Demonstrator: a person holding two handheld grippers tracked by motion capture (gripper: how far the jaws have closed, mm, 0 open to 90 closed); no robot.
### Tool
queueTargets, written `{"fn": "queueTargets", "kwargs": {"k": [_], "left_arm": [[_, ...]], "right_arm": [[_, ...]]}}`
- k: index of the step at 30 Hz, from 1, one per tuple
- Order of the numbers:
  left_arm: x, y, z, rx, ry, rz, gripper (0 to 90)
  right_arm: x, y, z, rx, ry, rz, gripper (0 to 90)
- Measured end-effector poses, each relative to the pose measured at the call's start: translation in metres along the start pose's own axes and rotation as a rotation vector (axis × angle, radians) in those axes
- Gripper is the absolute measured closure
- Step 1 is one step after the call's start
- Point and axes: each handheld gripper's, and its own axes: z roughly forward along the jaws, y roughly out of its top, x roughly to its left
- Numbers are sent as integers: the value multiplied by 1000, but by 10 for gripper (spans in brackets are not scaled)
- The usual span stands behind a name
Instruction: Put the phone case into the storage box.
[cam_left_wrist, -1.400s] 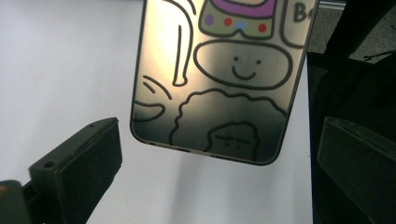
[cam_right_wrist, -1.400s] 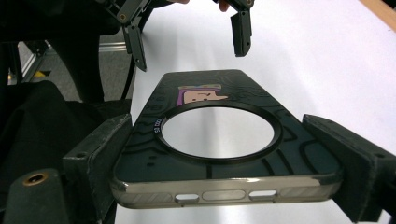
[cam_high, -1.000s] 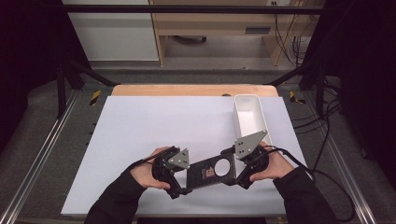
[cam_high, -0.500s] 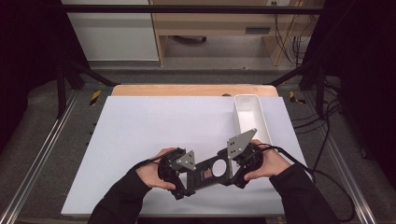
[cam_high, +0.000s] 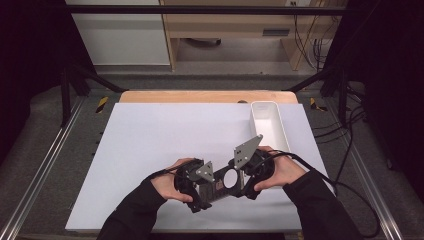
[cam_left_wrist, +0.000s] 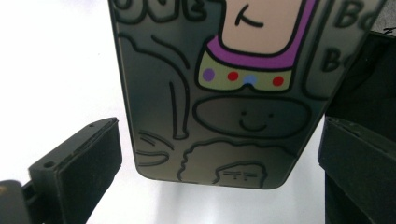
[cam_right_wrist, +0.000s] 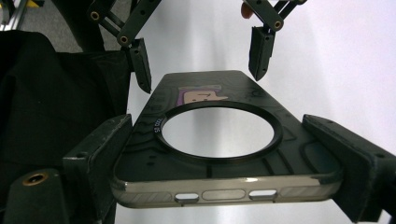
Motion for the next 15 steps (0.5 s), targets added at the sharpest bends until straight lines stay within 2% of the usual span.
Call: {"fn": "queueTargets", "kwargs": {"k": [15], "left_arm": [[2, 6, 9, 43, -14, 1, 0]], "right_arm": [[-1, 14, 7, 69, 7, -9, 122]]}}
